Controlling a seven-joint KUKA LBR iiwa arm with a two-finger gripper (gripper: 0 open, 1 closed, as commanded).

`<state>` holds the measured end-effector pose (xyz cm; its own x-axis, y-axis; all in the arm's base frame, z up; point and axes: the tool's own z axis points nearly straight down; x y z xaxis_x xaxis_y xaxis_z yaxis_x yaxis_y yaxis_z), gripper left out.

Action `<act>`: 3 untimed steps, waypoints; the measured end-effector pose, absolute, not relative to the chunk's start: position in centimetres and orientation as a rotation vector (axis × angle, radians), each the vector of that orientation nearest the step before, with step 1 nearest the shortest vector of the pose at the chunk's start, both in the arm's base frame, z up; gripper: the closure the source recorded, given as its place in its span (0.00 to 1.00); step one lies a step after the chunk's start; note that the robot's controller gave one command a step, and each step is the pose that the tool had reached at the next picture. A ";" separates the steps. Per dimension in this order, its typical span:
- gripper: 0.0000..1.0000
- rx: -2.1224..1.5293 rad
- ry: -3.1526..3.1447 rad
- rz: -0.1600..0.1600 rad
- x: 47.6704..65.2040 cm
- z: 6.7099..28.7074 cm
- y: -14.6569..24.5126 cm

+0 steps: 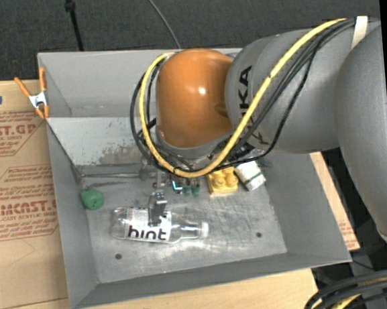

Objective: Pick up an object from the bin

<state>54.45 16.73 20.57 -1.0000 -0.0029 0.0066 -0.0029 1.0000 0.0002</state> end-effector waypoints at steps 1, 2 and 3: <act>0.00 0.001 -3.143 -0.002 54.6 21.0 16.6; 0.00 0.101 -3.145 -0.002 53.0 14.3 12.4; 0.00 0.240 -3.127 0.000 52.1 13.4 8.5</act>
Offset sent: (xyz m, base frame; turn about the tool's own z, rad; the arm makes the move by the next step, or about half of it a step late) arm -0.0338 -0.0903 -0.1357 -0.1217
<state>52.07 8.50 13.39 -0.9883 -0.1524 0.0052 -0.1524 0.9883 0.0006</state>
